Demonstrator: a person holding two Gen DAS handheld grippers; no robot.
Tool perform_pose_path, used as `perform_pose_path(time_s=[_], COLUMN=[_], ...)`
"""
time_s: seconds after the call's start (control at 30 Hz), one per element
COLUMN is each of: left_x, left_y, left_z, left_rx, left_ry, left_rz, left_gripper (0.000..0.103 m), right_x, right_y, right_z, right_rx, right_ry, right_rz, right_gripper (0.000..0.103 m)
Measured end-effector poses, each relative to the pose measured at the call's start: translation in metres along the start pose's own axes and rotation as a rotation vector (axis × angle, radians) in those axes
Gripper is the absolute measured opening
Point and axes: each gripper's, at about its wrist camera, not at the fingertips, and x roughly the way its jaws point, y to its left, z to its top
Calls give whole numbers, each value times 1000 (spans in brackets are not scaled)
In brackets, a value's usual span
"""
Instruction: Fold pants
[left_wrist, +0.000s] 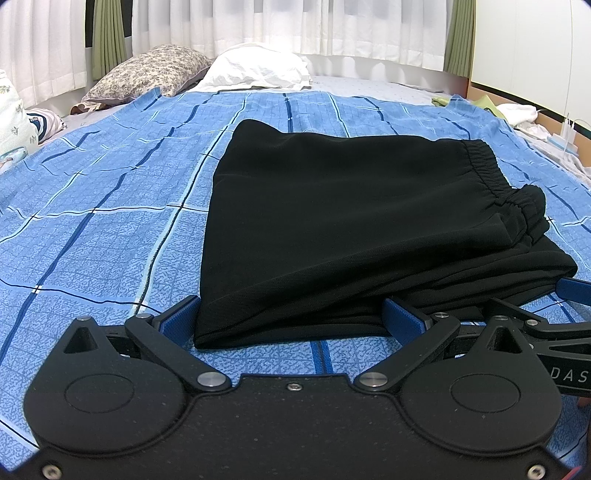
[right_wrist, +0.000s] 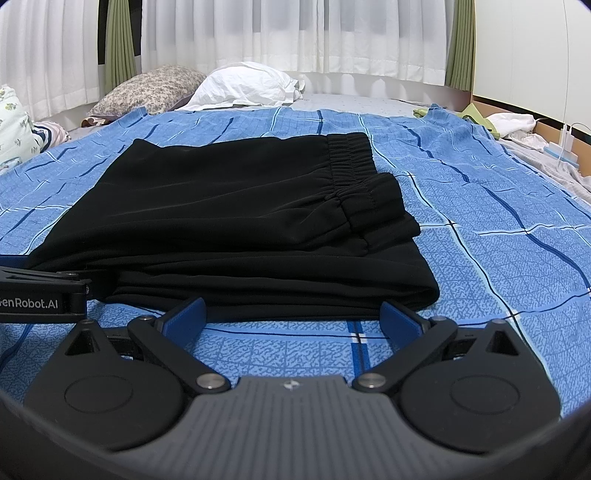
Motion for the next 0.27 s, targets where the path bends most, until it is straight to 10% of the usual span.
perform_pose_path(time_s=[0.27], left_x=[0], left_y=[1], left_z=[0], left_rx=[-1], left_ry=[-2], left_rz=[0], left_gripper=[103], right_x=[0], right_y=[0], right_z=[0], right_rx=[0], right_ry=[-1], right_rz=[0], right_gripper=[103])
